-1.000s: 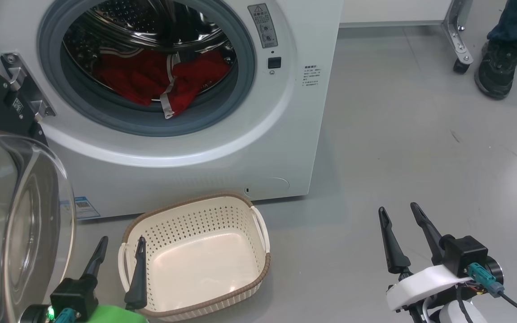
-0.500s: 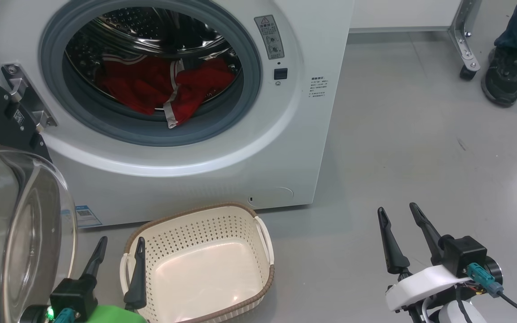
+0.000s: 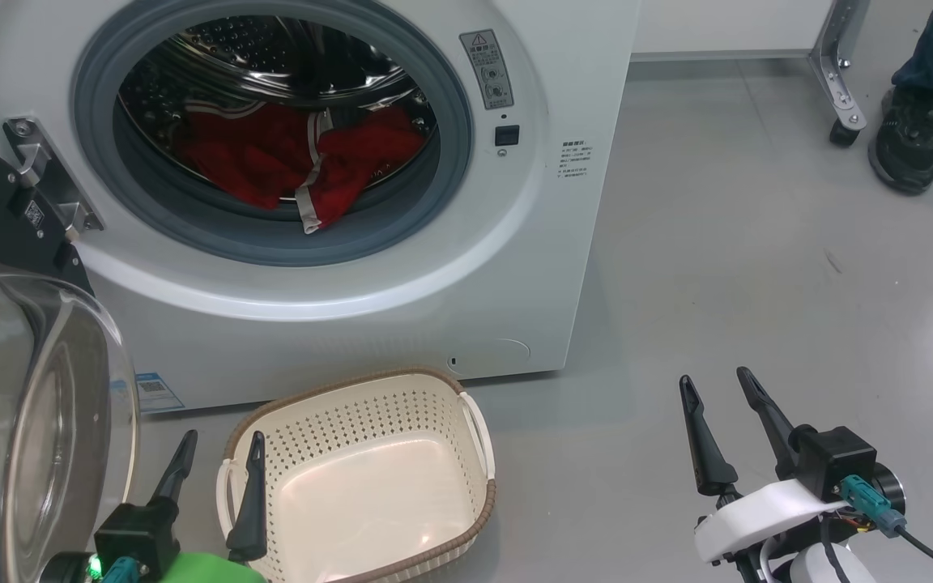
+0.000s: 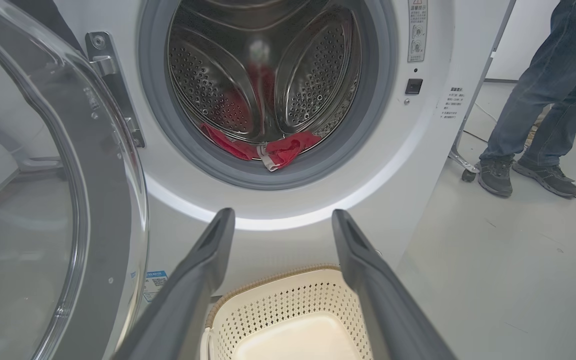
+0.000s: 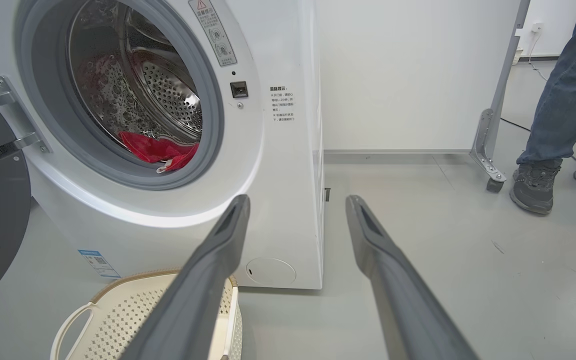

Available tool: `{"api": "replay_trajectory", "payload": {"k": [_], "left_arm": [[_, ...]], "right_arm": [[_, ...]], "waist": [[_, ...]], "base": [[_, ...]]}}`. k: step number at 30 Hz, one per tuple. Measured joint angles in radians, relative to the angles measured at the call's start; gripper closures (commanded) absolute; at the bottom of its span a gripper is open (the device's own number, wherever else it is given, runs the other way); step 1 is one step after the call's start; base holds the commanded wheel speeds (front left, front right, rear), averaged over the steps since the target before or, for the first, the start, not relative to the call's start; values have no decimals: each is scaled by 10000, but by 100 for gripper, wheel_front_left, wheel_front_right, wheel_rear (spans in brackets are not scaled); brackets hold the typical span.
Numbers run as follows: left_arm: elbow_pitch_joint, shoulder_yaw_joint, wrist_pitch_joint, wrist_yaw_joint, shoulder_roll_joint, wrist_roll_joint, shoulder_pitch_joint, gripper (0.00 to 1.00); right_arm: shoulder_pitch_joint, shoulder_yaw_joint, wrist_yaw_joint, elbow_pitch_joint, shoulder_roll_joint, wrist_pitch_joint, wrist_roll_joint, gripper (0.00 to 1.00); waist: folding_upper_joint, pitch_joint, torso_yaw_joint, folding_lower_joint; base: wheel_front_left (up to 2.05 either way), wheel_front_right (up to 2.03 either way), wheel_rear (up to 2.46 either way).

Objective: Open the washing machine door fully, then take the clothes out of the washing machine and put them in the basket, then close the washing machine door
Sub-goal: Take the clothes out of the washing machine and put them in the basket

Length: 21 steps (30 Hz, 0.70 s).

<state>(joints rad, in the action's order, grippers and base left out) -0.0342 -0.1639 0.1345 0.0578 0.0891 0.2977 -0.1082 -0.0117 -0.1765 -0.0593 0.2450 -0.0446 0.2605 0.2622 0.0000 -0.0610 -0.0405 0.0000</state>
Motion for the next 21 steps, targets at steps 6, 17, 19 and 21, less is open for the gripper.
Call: {"api": "replay_trajectory", "payload": {"k": [6,17,19,21], "left_arm": [[-29,-155,-48,-88,0,2,55,0],[-717,-447,-738,-357,-59,270,1328,0],[-976,-462,-909,-366,-77,274,1701,0],[-1248,-523,-1122,-424,-84,274,2126,0]], "right_arm": [[-1,-4,0,-59,0,0,0,0],[-324,-121,-2,-470,0,0,-2,0],[-468,-155,-2,-531,-2,0,-2,0],[-586,-201,-2,-596,-2,0,-2,0]], "waist": [[0,-176,-24,0],[0,-1102,-99,0],[0,-1342,-133,0],[0,-1589,-176,0]], "base": [[0,0,0],[0,0,0],[0,0,0],[0,0,0]]}}
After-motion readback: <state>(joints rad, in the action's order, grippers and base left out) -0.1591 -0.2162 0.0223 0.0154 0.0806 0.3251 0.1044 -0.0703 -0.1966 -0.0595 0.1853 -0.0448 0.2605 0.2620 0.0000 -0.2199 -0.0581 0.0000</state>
